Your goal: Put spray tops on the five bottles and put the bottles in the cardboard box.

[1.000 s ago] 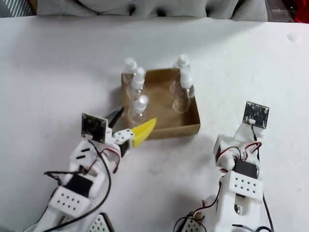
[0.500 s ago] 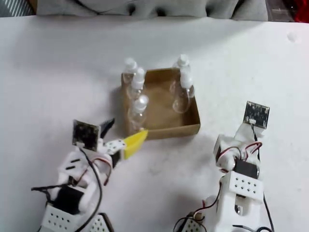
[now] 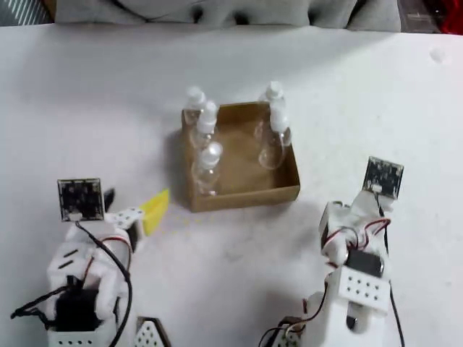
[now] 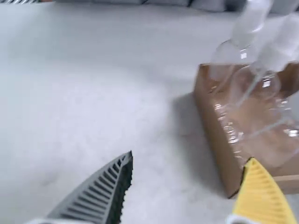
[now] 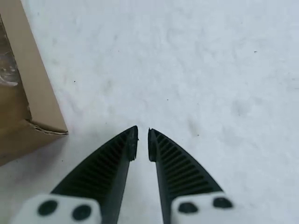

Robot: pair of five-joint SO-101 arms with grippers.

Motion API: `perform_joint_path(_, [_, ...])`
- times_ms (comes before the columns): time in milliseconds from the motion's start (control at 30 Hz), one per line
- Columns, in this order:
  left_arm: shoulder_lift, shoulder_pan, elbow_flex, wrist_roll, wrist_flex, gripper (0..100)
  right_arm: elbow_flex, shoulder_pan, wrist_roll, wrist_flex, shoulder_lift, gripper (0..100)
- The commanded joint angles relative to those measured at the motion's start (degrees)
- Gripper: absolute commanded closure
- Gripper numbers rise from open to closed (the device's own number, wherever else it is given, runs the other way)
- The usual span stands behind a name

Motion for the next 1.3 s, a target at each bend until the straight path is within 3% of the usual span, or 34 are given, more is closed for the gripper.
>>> perform_joint_path(0, [-0.7,-6.5,-3.6,-3.7,1.7,66,3.0,-0.5,-2.2,1.0,-11.7,98.2])
perform_joint_path(233, [-0.7,-8.6,-3.5,-4.0,5.3,66,8.0,-3.6,-2.1,18.0,-38.6,98.2])
perform_joint_path(600, [-0.7,-8.7,11.1,-6.8,-0.7,66,3.9,-7.0,-1.9,26.9,-37.6,98.2])
perform_joint_path(767, [-0.7,-8.7,14.2,-6.8,-0.8,66,4.3,-12.4,6.9,32.3,-37.5,98.2])
perform_joint_path(900, [-0.7,-8.6,16.2,-6.8,-0.6,66,7.0,-12.6,8.1,33.4,-37.4,98.2])
perform_joint_path(1000, [-0.7,-8.6,16.2,-6.8,-0.8,72,11.3,-13.1,8.1,30.7,-37.4,98.2])
perform_joint_path(1167, [-0.7,-8.2,16.2,-7.2,-1.0,98,13.4,-12.5,8.2,31.1,-37.2,98.2])
perform_joint_path(1267, [-0.7,-8.6,16.2,-7.2,-0.7,94,13.4,-12.4,8.4,34.7,-37.2,98.2])
